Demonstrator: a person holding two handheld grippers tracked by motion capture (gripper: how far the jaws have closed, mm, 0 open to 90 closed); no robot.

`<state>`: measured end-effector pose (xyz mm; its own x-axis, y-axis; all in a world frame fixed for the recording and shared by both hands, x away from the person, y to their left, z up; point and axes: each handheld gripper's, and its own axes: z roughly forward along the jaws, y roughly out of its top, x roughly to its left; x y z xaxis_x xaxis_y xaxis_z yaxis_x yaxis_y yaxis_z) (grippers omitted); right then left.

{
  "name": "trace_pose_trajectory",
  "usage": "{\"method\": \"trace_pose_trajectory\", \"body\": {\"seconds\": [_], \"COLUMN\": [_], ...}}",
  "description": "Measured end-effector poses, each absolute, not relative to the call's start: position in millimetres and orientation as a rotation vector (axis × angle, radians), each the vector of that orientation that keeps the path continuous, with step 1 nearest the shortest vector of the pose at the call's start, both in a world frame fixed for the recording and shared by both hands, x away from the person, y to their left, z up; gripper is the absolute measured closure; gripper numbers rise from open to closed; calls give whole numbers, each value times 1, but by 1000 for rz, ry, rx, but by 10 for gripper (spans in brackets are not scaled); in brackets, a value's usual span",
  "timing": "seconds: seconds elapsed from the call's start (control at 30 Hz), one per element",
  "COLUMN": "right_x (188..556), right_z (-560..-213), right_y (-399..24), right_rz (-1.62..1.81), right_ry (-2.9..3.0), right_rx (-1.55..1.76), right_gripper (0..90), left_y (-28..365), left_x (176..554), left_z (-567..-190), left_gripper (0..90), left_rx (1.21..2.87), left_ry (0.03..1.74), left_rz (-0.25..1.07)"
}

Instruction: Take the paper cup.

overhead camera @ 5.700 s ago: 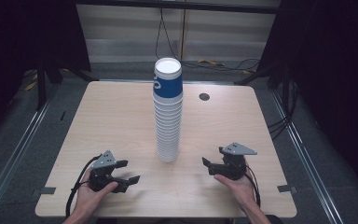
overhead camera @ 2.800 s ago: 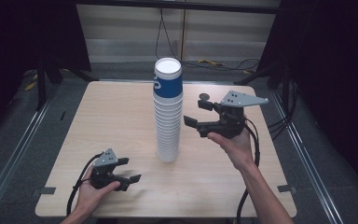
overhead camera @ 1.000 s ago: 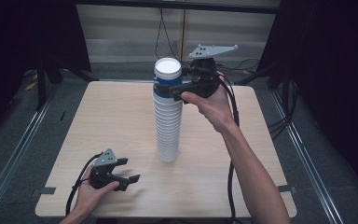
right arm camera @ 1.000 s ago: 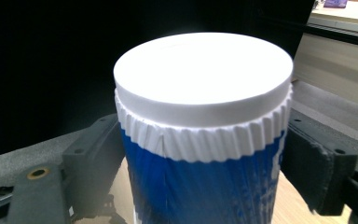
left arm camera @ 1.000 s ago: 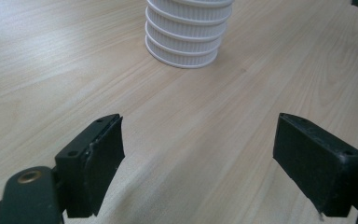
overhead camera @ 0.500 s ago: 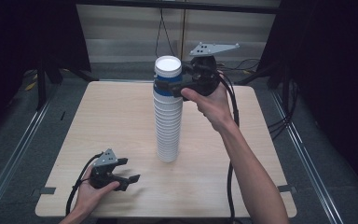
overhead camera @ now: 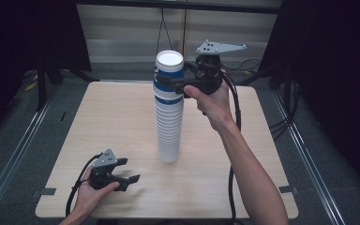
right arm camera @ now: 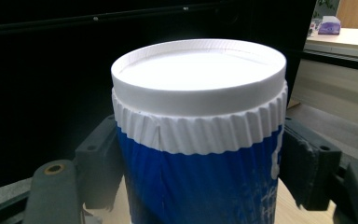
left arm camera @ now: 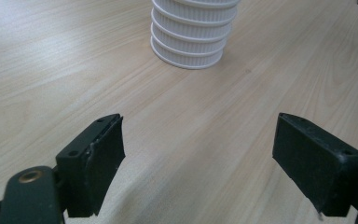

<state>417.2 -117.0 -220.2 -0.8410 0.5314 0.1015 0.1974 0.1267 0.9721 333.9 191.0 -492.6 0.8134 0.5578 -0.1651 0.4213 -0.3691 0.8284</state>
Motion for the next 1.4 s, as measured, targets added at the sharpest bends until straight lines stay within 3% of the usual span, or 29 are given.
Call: {"method": "trace_pose_trajectory", "body": {"seconds": [1.4], "right_x": [410], "right_z": [-200], "right_y": [-132], "right_rz": [1943], "right_ry": [1973], "right_rx": [701], "right_gripper": [263], "left_y": [191], "left_x": [335], "left_z": [-494], "left_gripper": [164], "left_rx": [2024], "left_ry": [726], "left_rz": [173]}}
